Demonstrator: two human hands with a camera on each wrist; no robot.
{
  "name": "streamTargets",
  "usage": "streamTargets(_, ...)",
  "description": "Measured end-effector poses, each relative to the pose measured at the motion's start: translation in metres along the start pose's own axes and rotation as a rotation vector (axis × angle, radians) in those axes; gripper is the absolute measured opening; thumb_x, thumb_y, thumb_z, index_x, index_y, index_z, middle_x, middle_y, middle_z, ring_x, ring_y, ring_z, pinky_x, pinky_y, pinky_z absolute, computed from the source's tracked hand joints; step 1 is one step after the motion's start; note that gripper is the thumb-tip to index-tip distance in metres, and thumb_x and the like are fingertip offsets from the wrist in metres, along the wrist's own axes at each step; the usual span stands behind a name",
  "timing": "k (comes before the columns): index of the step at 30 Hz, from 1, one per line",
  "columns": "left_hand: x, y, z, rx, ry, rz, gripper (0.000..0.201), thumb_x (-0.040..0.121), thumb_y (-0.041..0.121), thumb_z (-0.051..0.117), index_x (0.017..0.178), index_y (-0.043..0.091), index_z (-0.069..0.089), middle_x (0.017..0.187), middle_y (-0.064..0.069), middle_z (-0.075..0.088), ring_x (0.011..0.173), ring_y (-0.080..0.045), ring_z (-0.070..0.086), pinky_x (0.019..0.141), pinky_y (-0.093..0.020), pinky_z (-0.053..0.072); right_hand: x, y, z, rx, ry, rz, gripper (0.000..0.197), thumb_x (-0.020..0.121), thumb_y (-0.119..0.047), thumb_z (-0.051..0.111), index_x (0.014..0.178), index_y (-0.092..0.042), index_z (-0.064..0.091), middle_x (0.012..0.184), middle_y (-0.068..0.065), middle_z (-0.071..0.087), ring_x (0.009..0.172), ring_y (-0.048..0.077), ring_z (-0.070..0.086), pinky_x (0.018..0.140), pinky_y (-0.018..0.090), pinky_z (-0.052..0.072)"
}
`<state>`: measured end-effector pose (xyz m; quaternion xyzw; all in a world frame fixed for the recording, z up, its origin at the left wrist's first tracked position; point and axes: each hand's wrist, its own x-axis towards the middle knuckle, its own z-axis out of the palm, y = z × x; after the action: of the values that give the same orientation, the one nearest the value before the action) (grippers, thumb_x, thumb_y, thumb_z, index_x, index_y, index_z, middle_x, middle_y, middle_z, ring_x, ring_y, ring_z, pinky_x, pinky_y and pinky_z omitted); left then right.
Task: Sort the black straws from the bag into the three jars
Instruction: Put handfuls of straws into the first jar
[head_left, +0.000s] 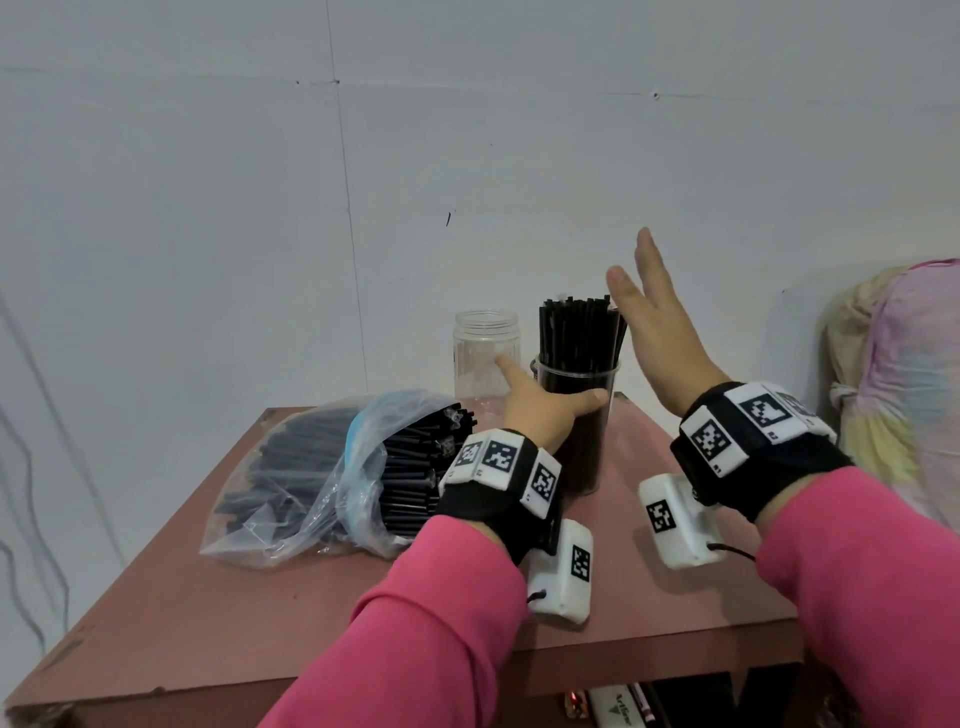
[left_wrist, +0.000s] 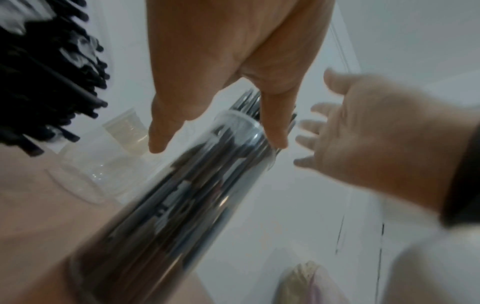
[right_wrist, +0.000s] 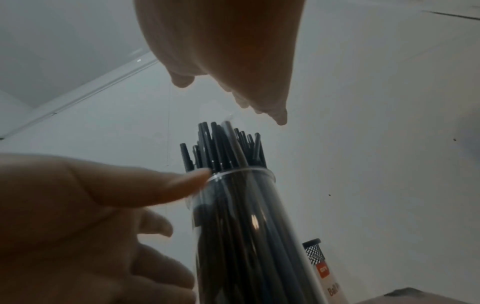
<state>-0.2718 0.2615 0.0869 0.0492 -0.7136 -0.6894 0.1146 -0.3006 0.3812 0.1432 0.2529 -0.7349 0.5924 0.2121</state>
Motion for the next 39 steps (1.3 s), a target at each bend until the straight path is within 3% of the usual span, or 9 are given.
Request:
streamTargets(9, -0.079, 0.024, -0.105, -0.241, 0.086, 0.120, 0.048, 0.090, 0.004, 0.060, 0.131, 0.019, 0.039, 0.112, -0.014, 0.062, 0.099, -0.025, 0.065, 0.094, -0.035, 0.050, -0.065, -0.008, 0.022, 0.091, 0.340, -0.091, 0.013, 0.098, -0.021, 0.052, 0.107, -0.027, 0.060, 0.112, -0.008, 0.062, 0.102, -0.003, 0.055, 0.084, 0.005, 0.039)
streamTargets(14, -0.105, 0.004, -0.166, -0.144, 0.188, 0.150, 0.014, 0.089, 0.000, 0.059, 0.099, 0.010, 0.061, 0.080, -0.009, 0.069, 0.065, -0.017, 0.061, 0.068, -0.026, 0.050, -0.117, 0.004, 0.064, 0.175, 0.165, 0.064, 0.013, 0.097, -0.020, 0.053, 0.094, -0.023, 0.066, 0.087, -0.012, 0.065, 0.082, 0.004, 0.060, 0.074, 0.020, 0.044)
streamTargets(18, -0.110, -0.029, -0.173, -0.029, 0.239, 0.077, 0.017, 0.085, -0.006, 0.059, 0.081, 0.010, 0.064, 0.071, -0.010, 0.060, 0.045, -0.013, 0.053, 0.043, -0.022, 0.041, -0.144, 0.034, 0.108, 0.080, -0.032, 0.291, 0.007, 0.087, -0.028, 0.064, 0.092, -0.032, 0.062, 0.106, -0.002, 0.063, 0.095, 0.011, 0.060, 0.090, 0.037, 0.050)
streamTargets(23, -0.099, -0.069, -0.163, 0.239, 0.291, 0.105, 0.011, 0.066, 0.037, 0.076, 0.076, 0.036, 0.071, 0.102, -0.022, 0.060, 0.071, -0.038, 0.063, 0.059, -0.040, 0.055, -0.154, 0.047, 0.138, 0.101, -0.029, 0.365, 0.029, 0.076, -0.038, 0.072, 0.095, -0.044, 0.052, 0.098, -0.005, 0.066, 0.090, 0.014, 0.066, 0.086, 0.047, 0.054)
streamTargets(25, -0.098, -0.077, -0.158, 0.362, 0.334, 0.102, 0.025, 0.057, 0.055, 0.073, 0.080, 0.046, 0.067, 0.110, -0.001, 0.043, 0.093, -0.035, 0.060, 0.081, -0.044, 0.054, -0.152, 0.043, 0.146, 0.135, -0.025, 0.375, 0.034, 0.072, -0.045, 0.073, 0.098, -0.049, 0.052, 0.099, 0.001, 0.067, 0.083, 0.019, 0.068, 0.074, 0.046, 0.057)
streamTargets(28, -0.104, -0.076, -0.148, 0.522, 0.350, 0.159, 0.028, 0.077, 0.031, 0.076, 0.100, 0.037, 0.061, 0.105, 0.002, 0.038, 0.103, -0.021, 0.047, 0.092, -0.027, 0.037, -0.151, 0.039, 0.157, 0.144, -0.050, 0.360, 0.040, 0.079, -0.029, 0.076, 0.106, -0.043, 0.049, 0.101, 0.007, 0.063, 0.074, 0.020, 0.064, 0.057, 0.031, 0.053)
streamTargets(32, -0.103, -0.078, -0.151, 0.509, 0.290, 0.205, 0.039, 0.084, 0.011, 0.068, 0.116, 0.031, 0.058, 0.106, -0.001, 0.042, 0.099, -0.019, 0.048, 0.089, -0.023, 0.036, -0.154, 0.040, 0.157, 0.028, -0.131, 0.306, 0.079, 0.068, -0.034, 0.083, 0.136, -0.032, 0.043, 0.108, 0.000, 0.057, 0.099, 0.017, 0.060, 0.083, 0.033, 0.052)
streamTargets(36, -0.105, -0.080, -0.154, 0.459, 0.229, 0.257, 0.052, 0.083, 0.001, 0.065, 0.123, 0.033, 0.056, 0.104, 0.004, 0.043, 0.084, -0.001, 0.045, 0.075, -0.005, 0.035, -0.156, 0.037, 0.153, -0.027, -0.194, 0.243, 0.089, 0.072, -0.018, 0.083, 0.145, -0.023, 0.032, 0.106, -0.001, 0.054, 0.095, 0.005, 0.053, 0.073, 0.008, 0.037)
streamTargets(39, -0.106, -0.081, -0.154, 0.433, 0.207, 0.267, 0.054, 0.083, -0.003, 0.063, 0.126, 0.029, 0.056, 0.113, 0.000, 0.047, 0.096, -0.007, 0.047, 0.088, -0.012, 0.036, -0.155, 0.039, 0.155, -0.017, -0.222, 0.247, 0.087, 0.074, -0.010, 0.080, 0.144, -0.021, 0.030, 0.102, -0.003, 0.052, 0.091, 0.004, 0.052, 0.069, 0.005, 0.036)
